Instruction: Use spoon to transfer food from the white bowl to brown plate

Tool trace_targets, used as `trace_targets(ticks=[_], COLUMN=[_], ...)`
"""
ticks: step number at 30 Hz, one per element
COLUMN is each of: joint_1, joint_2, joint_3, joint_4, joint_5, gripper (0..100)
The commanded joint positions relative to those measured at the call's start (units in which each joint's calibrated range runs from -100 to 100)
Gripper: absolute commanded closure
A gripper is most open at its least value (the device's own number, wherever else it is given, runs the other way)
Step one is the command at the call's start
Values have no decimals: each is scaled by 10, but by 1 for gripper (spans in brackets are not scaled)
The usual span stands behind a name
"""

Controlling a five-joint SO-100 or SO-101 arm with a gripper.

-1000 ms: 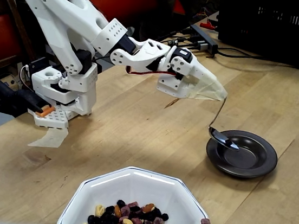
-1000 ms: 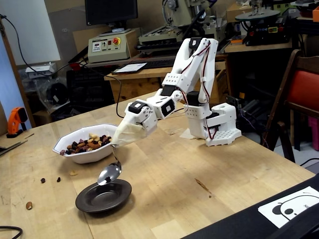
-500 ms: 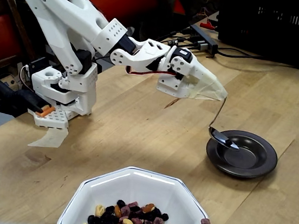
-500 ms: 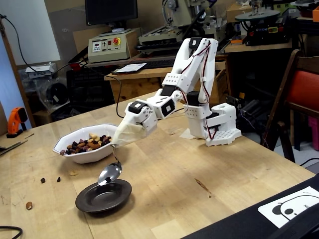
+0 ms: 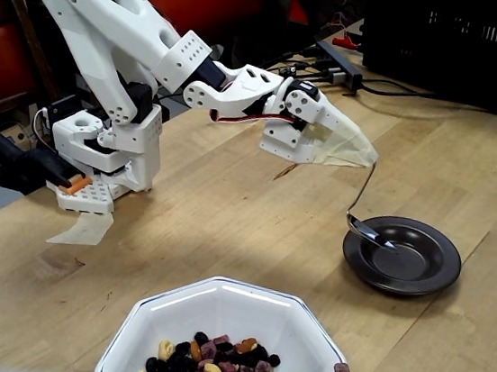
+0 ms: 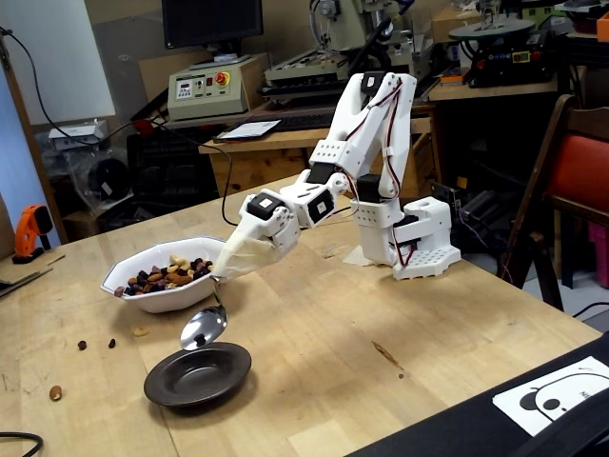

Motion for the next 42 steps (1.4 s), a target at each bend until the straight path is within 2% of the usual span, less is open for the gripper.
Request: trace_targets(ticks=[1,42], joint_1=[1,-6], joint_2=[-10,-5], joint_3=[-17,-53], joint_4=[-13,-14], joint_5=[1,2], gripper=[98,98])
